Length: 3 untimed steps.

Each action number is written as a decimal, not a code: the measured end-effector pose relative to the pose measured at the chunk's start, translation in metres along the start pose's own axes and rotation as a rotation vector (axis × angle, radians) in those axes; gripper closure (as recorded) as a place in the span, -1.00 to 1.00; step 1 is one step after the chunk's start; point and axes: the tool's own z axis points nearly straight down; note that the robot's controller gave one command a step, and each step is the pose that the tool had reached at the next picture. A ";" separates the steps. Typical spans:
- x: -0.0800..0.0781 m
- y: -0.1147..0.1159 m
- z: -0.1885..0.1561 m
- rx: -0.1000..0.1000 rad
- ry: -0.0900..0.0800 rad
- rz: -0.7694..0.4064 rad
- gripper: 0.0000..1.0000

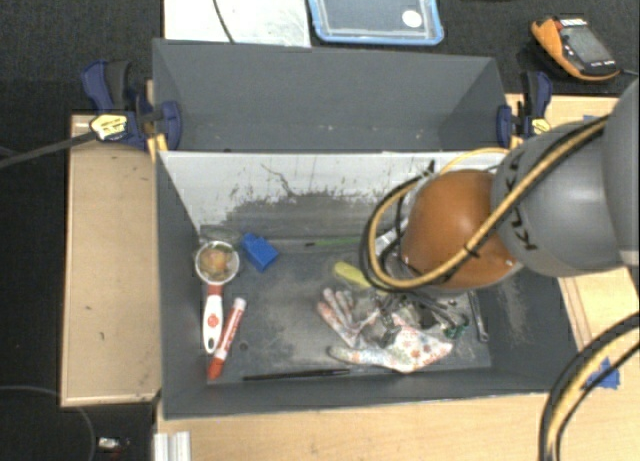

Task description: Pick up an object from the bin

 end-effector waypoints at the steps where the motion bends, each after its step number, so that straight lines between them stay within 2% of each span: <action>1: 0.000 0.000 0.000 0.000 0.000 0.000 1.00; 2: 0.012 -0.009 -0.075 -0.003 0.006 -0.027 1.00; 3: 0.014 -0.062 -0.124 -0.002 0.004 0.043 1.00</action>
Offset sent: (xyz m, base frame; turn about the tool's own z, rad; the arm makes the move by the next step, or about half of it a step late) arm -0.0172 -0.0292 0.1707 -0.0616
